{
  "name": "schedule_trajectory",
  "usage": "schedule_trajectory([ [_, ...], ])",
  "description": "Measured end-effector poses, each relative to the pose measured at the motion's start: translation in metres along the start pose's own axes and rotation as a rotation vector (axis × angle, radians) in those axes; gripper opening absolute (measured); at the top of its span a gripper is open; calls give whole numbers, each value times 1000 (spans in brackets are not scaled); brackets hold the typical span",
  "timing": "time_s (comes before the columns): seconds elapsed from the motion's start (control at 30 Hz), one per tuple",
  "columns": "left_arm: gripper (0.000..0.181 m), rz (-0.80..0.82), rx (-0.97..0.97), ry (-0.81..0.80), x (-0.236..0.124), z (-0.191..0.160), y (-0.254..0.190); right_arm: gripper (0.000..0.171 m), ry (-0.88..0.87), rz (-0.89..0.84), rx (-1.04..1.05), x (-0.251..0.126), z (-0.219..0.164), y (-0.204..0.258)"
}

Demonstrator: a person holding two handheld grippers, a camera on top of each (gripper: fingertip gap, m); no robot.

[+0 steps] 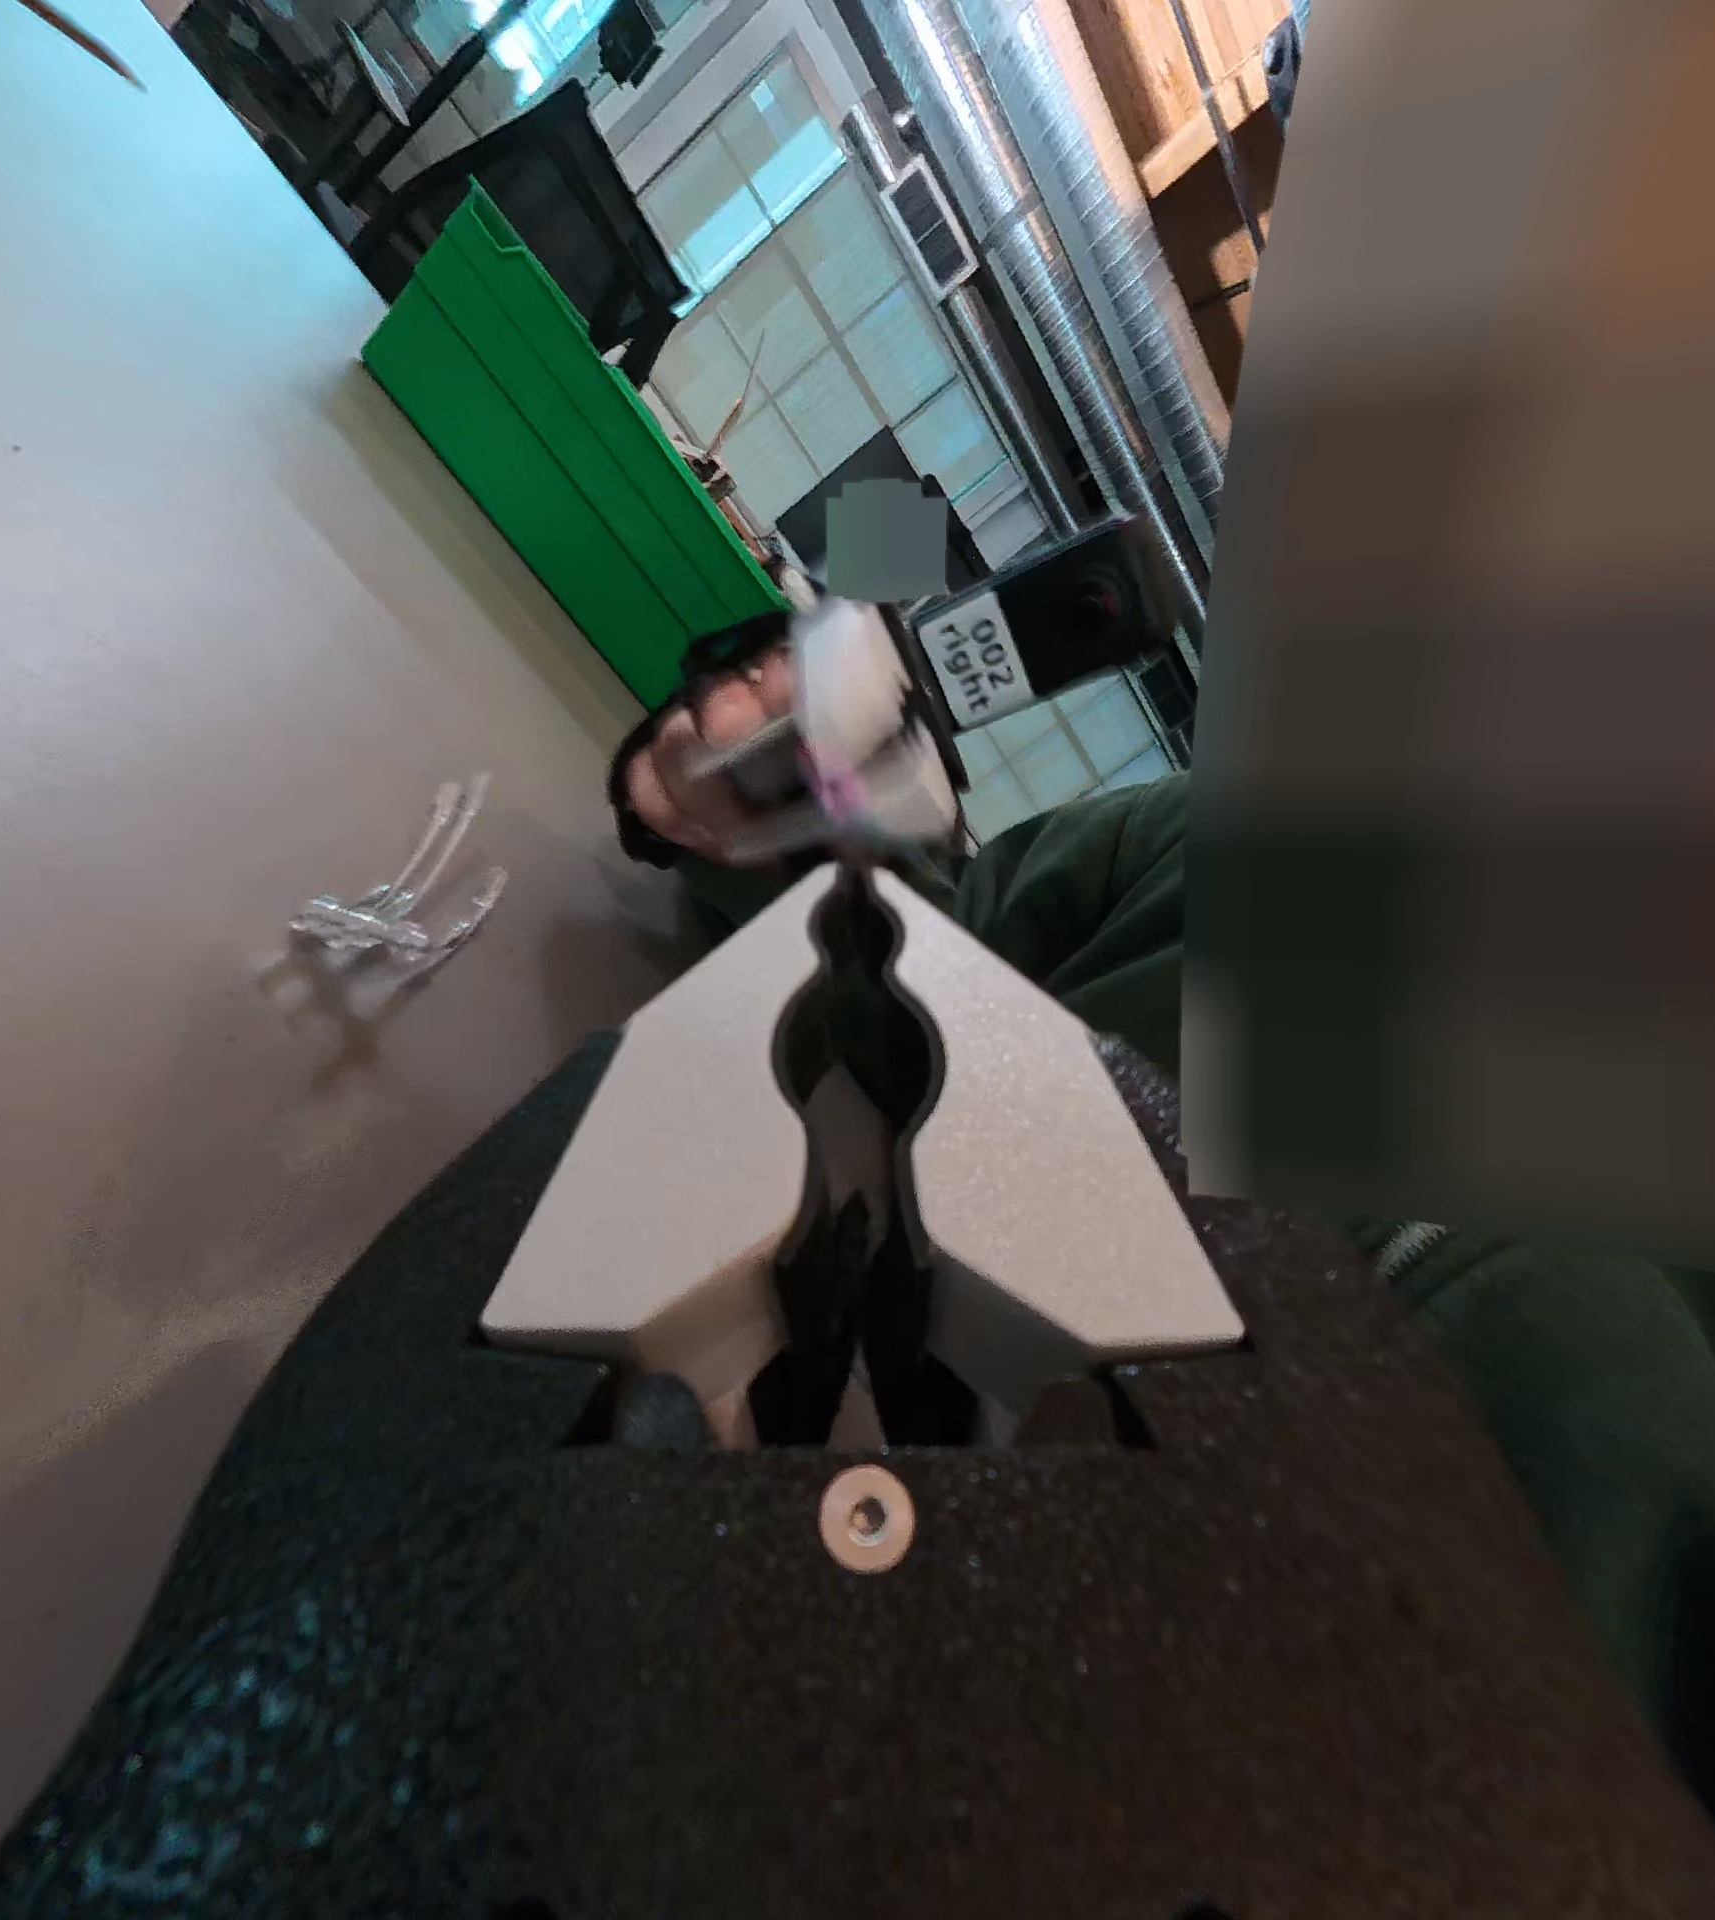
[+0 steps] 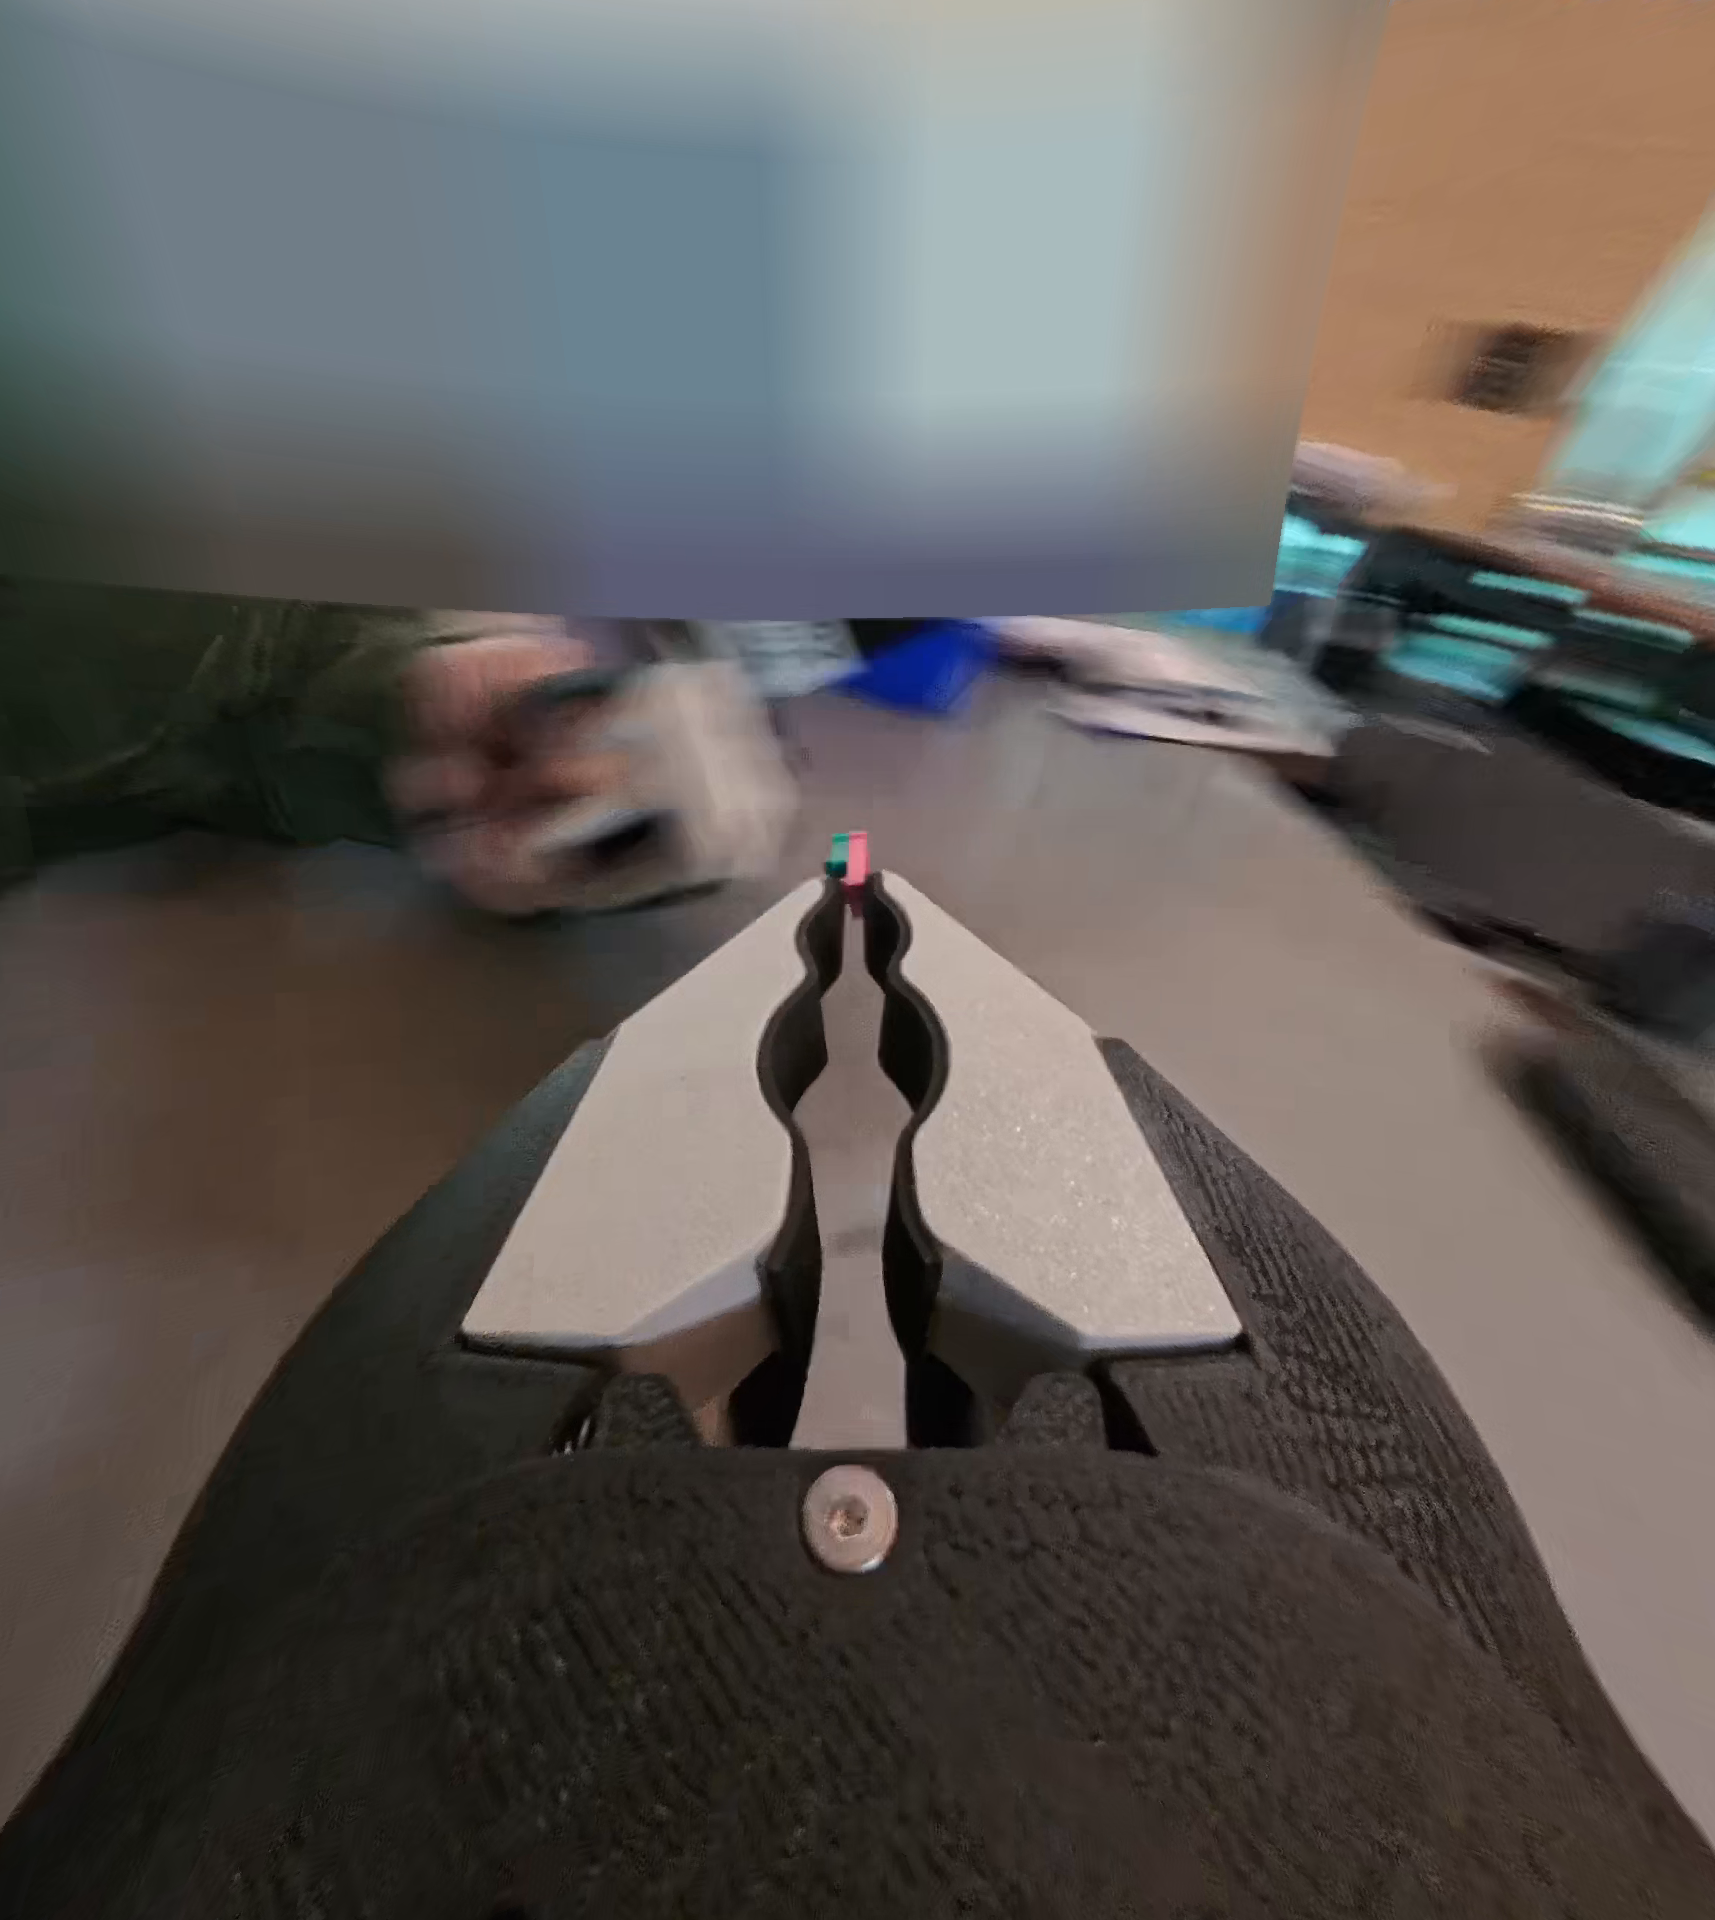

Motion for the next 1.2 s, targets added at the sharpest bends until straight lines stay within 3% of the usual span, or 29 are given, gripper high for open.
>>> schedule_trajectory([
  [0.03,0,-13,9,29,1,-4,-2,1,-68,-98,45,-15,7,-19],
  [0.1,0,15,25,56,7,-7,-1,1,-149,-124,111,-32,16,-32],
  [0.37,0,15,-45,-146,6,8,11,2,-32,-34,-31,1,-3,0],
  [0.4,26,15,-52,-164,7,9,12,2,-14,-25,-66,6,-6,6],
  [0.63,4,-34,-104,-182,9,9,13,2,-30,-45,-133,9,-3,14],
  [0.9,11,-138,-230,-227,14,5,17,2,-30,-66,-203,10,-2,17],
  [1.2,4,-37,-160,-202,12,4,12,2,18,-116,-265,12,-1,21],
])
Point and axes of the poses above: each gripper's, where its closed fingertips meet, x out along the fingers, z out of its top, y = z × x across the jaws, the point moved 7 cm from there along -x, back along the fingers, and after that the axes turned 9 degrees about x, right-handed, at the moved point
